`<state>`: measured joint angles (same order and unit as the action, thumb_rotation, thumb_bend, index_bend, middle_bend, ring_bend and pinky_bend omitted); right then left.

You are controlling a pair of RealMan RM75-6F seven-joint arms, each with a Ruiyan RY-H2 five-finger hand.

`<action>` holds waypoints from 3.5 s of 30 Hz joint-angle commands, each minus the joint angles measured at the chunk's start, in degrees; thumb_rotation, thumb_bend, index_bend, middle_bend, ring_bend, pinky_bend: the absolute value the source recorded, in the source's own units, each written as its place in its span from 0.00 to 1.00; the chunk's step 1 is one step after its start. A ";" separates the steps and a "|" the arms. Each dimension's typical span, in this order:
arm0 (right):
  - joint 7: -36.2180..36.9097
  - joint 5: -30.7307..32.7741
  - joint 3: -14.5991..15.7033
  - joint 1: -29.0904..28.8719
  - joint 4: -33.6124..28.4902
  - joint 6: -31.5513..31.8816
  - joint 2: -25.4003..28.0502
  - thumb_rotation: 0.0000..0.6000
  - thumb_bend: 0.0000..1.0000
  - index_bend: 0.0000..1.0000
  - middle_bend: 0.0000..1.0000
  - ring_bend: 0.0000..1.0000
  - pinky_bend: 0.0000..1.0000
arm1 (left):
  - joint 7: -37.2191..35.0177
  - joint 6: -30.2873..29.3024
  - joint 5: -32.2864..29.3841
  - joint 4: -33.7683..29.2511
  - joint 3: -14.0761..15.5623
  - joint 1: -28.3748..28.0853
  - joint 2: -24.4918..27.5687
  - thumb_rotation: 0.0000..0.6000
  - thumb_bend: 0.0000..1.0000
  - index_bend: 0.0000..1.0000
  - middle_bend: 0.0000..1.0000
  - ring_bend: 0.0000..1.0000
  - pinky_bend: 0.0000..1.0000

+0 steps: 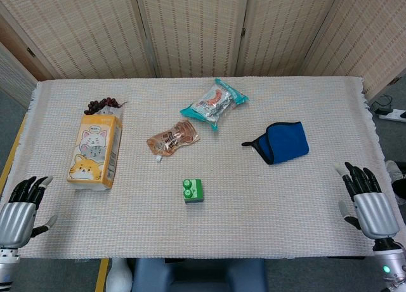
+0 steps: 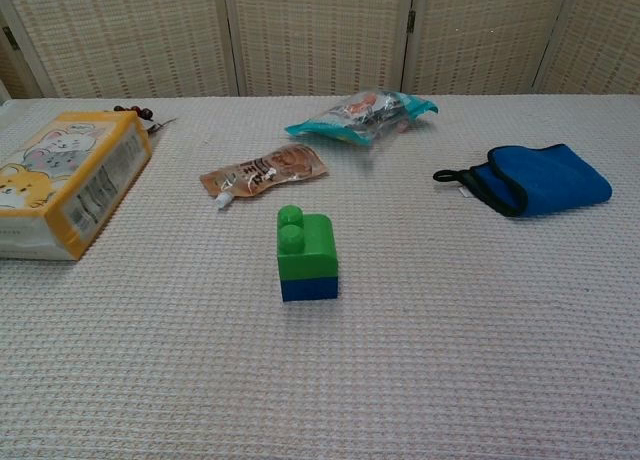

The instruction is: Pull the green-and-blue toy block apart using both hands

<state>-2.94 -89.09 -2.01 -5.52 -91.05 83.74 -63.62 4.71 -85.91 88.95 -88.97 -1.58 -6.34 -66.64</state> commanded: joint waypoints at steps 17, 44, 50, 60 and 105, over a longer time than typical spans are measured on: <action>1.45 -3.72 1.24 0.96 -1.02 2.81 1.00 1.00 0.50 0.00 0.00 0.00 0.00 | 3.69 7.27 13.47 -11.70 5.49 -5.89 -0.68 1.00 0.27 0.19 0.21 0.12 0.23; 8.66 -0.24 0.11 -1.93 0.66 -2.79 2.36 1.00 0.50 0.00 0.00 0.00 0.00 | 18.95 25.57 -10.31 -10.06 -8.98 -24.34 -27.08 1.00 0.26 0.14 0.30 0.08 0.00; 10.84 0.95 -0.15 -2.52 1.62 -4.29 2.65 1.00 0.50 0.00 0.00 0.00 0.00 | 19.52 23.71 -10.92 -0.90 -11.01 -27.02 -33.78 1.00 0.25 0.13 0.30 0.07 0.00; 12.12 2.54 -0.77 -2.87 2.55 -5.09 2.79 1.00 0.50 0.00 0.00 0.00 0.00 | 16.76 24.19 -12.17 6.04 -11.26 -29.71 -37.88 1.00 0.25 0.13 0.29 0.06 0.00; 14.02 1.63 -0.20 -3.02 3.02 -4.92 3.17 1.00 0.50 0.00 0.00 0.00 0.00 | 15.62 21.98 -13.51 13.32 -9.42 -32.40 -43.97 1.00 0.25 0.21 0.30 0.12 0.00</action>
<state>11.08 -87.45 -2.22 -8.53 -88.02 78.82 -60.45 20.57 -63.64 75.10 -76.17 -11.08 -38.63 -110.28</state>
